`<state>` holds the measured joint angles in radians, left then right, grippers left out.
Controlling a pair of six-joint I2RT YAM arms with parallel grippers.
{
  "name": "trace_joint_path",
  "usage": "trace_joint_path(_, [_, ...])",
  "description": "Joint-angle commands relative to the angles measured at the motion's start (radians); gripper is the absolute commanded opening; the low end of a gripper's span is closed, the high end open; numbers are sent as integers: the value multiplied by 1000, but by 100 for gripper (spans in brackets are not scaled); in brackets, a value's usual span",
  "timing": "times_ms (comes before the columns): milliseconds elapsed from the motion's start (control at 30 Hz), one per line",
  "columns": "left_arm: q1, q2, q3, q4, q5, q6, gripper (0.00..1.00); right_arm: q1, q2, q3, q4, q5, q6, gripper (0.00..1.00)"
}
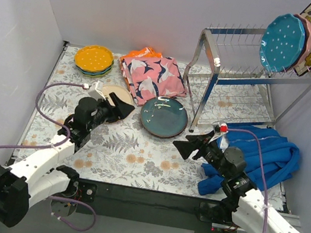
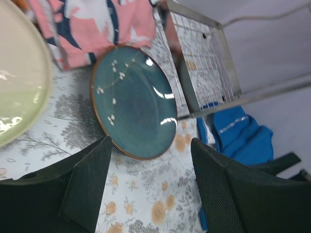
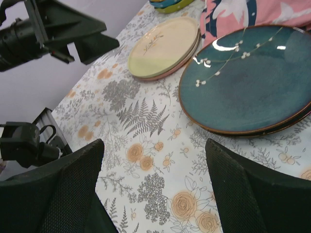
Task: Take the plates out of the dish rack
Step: Unload the plate from the dish rack.
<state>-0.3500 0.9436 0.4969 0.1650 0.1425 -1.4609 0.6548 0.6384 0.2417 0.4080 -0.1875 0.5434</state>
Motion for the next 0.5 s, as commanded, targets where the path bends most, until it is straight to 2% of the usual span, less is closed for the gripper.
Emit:
trace_joint_path(0, [-92, -43, -17, 27, 80, 60, 64, 5, -43, 146, -98, 106, -42, 89])
trace_joint_path(133, [-179, -80, -40, 83, 49, 97, 64, 6, -83, 275, -162, 166, -33, 88])
trace_joint_path(233, [-182, -126, -101, 160, 110, 89, 64, 6, -63, 400, -265, 334, -108, 89])
trace_joint_path(333, [-188, -166, -123, 173, 129, 118, 65, 6, -13, 566, -346, 393, -166, 90])
trace_joint_path(467, [-195, -229, -152, 174, 112, 128, 65, 5, 56, 726, -368, 448, -221, 88])
